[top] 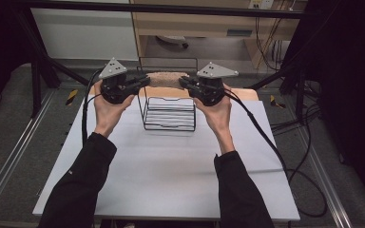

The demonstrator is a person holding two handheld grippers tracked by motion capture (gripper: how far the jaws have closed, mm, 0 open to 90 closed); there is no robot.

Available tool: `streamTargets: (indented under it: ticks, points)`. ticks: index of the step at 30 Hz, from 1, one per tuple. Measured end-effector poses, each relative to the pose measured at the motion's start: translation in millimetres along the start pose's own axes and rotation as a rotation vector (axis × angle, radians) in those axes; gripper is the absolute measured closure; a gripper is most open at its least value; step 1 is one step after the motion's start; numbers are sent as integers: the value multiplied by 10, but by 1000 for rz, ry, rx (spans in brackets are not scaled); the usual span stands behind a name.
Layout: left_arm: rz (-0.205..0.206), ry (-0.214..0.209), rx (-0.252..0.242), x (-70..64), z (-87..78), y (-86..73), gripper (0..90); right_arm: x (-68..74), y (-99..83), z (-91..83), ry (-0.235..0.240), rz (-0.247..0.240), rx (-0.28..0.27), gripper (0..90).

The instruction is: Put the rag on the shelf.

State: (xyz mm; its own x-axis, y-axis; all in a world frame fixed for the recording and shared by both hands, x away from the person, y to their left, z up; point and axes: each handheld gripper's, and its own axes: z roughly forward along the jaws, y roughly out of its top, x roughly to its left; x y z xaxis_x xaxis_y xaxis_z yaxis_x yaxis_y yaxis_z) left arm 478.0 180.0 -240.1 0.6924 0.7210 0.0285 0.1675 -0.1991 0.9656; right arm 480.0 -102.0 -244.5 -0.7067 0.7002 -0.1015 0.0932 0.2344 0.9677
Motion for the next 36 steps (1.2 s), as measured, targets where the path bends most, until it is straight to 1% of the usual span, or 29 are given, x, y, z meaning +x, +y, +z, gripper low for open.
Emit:
streamTargets:
  ticks: [4,8,9,11,13,14,15,18,23,26,29,33,36]
  points:
    - [-44,-15,-22,35,-59,73,783,7,1,-7,5,-4,1,843]
    - [-62,-15,-38,48,-72,175,792,14,-6,-4,5,-10,5,844]
    - [-63,-11,-37,50,-64,196,803,15,-7,-4,6,-12,8,844]
    - [-82,-13,-29,56,-36,227,829,19,-12,-3,6,-18,13,844]
    - [-95,-20,-6,57,1,237,858,24,-16,-2,7,-20,14,844]
    - [-99,-31,6,49,18,232,879,25,-17,-2,7,-20,15,843]
    - [-99,-42,19,37,29,221,895,26,-18,-3,6,-21,16,843]
    - [-90,-54,49,8,46,164,897,22,-18,-4,9,-24,22,840]
    - [-94,-60,80,20,54,91,899,31,-29,10,12,-26,31,832]
    - [-87,-58,89,17,54,79,899,30,-30,12,16,-21,37,816]
    - [-80,-53,96,14,61,69,899,29,-20,-3,24,-14,36,779]
    - [-79,-49,107,15,86,42,900,29,4,-42,37,-1,15,730]
    - [-68,-49,116,8,105,12,900,7,23,-51,45,20,4,716]
